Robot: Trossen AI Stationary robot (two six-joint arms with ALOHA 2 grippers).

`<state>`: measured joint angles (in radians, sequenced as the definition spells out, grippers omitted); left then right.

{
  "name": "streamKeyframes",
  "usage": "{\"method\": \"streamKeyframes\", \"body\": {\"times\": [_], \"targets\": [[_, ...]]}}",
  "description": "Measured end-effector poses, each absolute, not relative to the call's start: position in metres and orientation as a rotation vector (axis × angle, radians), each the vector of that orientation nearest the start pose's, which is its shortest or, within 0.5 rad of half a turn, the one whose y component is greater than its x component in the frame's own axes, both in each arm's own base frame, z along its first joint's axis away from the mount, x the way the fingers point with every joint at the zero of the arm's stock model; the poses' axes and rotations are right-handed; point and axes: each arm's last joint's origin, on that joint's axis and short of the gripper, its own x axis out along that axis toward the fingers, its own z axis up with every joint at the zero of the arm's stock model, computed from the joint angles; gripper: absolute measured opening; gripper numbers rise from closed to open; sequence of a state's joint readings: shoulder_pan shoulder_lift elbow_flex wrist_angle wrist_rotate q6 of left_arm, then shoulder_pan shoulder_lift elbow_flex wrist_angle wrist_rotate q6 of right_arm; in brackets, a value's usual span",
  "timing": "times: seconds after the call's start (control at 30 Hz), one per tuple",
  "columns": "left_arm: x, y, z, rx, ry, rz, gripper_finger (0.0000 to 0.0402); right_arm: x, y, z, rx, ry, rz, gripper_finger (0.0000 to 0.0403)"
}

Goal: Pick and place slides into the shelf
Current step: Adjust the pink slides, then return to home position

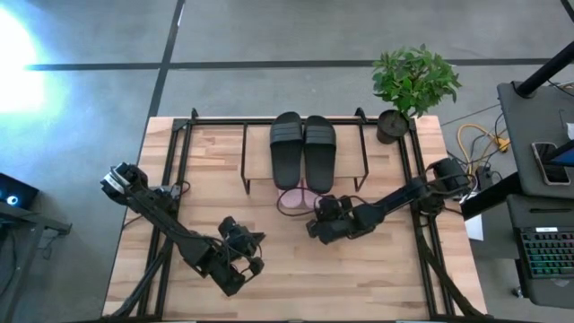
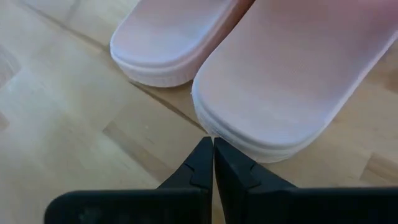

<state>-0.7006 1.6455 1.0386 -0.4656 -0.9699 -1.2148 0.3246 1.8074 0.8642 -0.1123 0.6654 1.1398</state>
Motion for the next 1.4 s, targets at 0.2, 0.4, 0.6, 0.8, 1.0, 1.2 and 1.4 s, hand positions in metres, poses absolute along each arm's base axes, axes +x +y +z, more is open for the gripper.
{"method": "streamKeyframes", "body": {"times": [0.2,0.4,0.6,0.8,1.0,1.2,1.4], "targets": [[0.257,-0.186,0.203,-0.374,0.436,0.594,0.0017,0.304,0.101,0.13,0.591,0.633,-0.66,0.0009],[0.262,-0.186,0.216,-0.476,0.409,0.52,0.0017,0.287,0.13,0.187,0.673,0.594,-0.352,0.0009],[0.288,-0.154,0.265,-0.407,0.268,0.098,0.0017,0.278,0.126,0.246,0.587,0.462,-0.01,0.0009],[0.285,-0.094,0.317,-0.369,-0.039,-0.148,0.0017,0.294,0.096,0.287,0.462,0.364,0.015,0.0009],[0.227,-0.052,0.344,-0.329,-0.126,-0.079,0.0017,0.276,0.064,0.345,0.224,0.45,-0.072,0.0009],[0.17,-0.028,0.326,-0.345,-0.201,-0.032,0.0017,0.229,0.037,0.39,0.206,0.512,-0.575,0.0009],[0.137,-0.018,0.291,-0.355,-0.262,-0.019,0.0017,0.208,0.044,0.41,0.153,0.434,-0.574,0.0009]]}}
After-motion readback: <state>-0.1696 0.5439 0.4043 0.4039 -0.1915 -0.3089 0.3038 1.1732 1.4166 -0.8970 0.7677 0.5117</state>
